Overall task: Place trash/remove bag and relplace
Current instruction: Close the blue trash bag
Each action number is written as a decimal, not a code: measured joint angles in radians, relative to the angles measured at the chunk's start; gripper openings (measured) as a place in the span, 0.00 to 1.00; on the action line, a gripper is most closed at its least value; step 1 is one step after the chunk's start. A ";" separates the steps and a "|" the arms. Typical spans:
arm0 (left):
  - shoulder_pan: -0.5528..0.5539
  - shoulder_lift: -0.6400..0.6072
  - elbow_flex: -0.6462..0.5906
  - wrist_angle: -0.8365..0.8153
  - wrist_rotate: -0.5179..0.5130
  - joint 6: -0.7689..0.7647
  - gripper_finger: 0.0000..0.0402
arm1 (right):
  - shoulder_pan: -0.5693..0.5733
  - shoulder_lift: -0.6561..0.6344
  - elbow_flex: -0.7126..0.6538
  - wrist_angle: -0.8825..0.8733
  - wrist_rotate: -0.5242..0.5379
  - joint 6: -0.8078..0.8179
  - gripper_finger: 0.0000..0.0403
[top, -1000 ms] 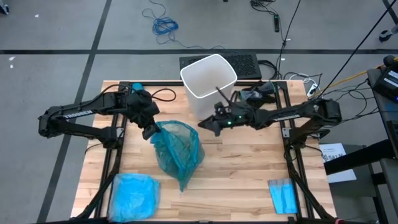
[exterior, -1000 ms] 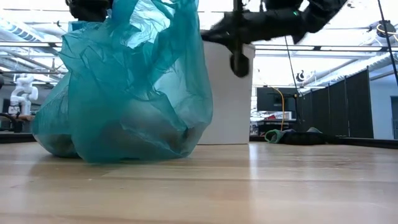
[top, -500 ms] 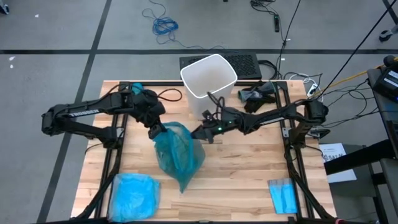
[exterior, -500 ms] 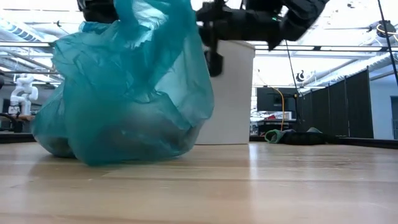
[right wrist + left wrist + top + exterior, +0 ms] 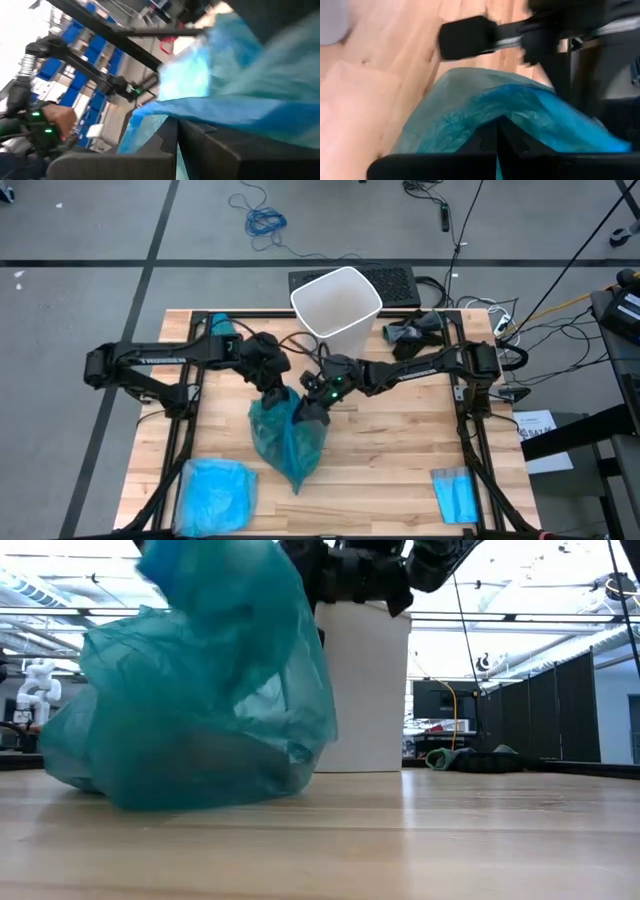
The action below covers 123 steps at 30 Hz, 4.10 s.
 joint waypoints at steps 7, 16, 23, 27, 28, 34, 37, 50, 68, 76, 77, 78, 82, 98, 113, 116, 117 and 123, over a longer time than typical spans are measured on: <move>-0.018 0.030 0.000 -0.008 0.005 0.000 0.00 | 0.001 0.000 0.000 0.000 0.004 -0.009 0.00; -0.018 0.030 0.000 -0.014 0.005 0.007 0.00 | 0.001 -0.025 -0.001 -0.061 0.023 -0.034 0.00; -0.018 0.030 0.000 -0.019 0.005 0.009 0.00 | 0.007 -0.083 -0.041 -0.109 0.219 -0.061 0.00; -0.018 0.030 0.000 -0.023 0.018 0.010 0.00 | 0.004 -0.156 -0.185 0.038 0.305 0.034 0.00; -0.018 0.030 0.000 -0.023 0.018 0.013 0.00 | 0.000 -0.176 -0.227 0.088 0.319 0.071 0.00; -0.018 0.030 0.000 -0.024 0.021 0.026 0.00 | -0.014 -0.255 -0.452 0.307 0.383 0.237 0.00; -0.018 0.030 0.000 -0.023 0.021 0.011 0.00 | -0.013 -0.273 -0.531 0.391 0.383 0.283 0.00; -0.018 0.029 0.001 -0.013 0.022 0.000 0.00 | -0.006 -0.265 -0.765 1.004 0.353 0.512 0.22; -0.018 0.029 0.001 0.015 0.022 0.097 0.00 | 0.105 -0.173 -0.507 0.679 0.354 0.431 0.28; -0.017 0.029 0.001 0.014 0.022 0.152 0.00 | 0.114 -0.061 -0.382 0.677 0.347 0.468 0.25; -0.018 0.029 0.001 0.014 0.022 0.159 0.00 | 0.119 -0.060 -0.374 0.681 0.347 0.471 0.23; -0.018 0.029 0.001 0.014 0.024 0.160 0.00 | 0.123 -0.060 -0.367 0.685 0.350 0.470 0.19; -0.018 0.029 0.001 0.014 0.032 0.169 0.00 | 0.141 -0.069 -0.360 0.731 0.349 0.456 0.03; -0.018 -0.201 0.213 0.013 0.164 0.187 0.00 | 0.034 -0.223 -0.362 0.528 0.342 0.423 0.00; -0.036 -0.253 0.220 -0.172 0.030 0.188 0.00 | -0.015 -0.319 -0.362 0.490 0.321 0.322 0.00; -0.047 -0.212 0.216 -0.161 0.030 0.192 0.00 | -0.015 -0.319 -0.362 0.603 0.311 0.323 0.00; -0.051 -0.207 0.217 -0.152 0.030 0.192 0.00 | -0.015 -0.319 -0.362 0.641 0.298 0.320 0.00; -0.052 -0.182 0.217 -0.129 0.032 0.213 0.00 | -0.022 -0.342 -0.365 0.423 0.345 0.327 0.00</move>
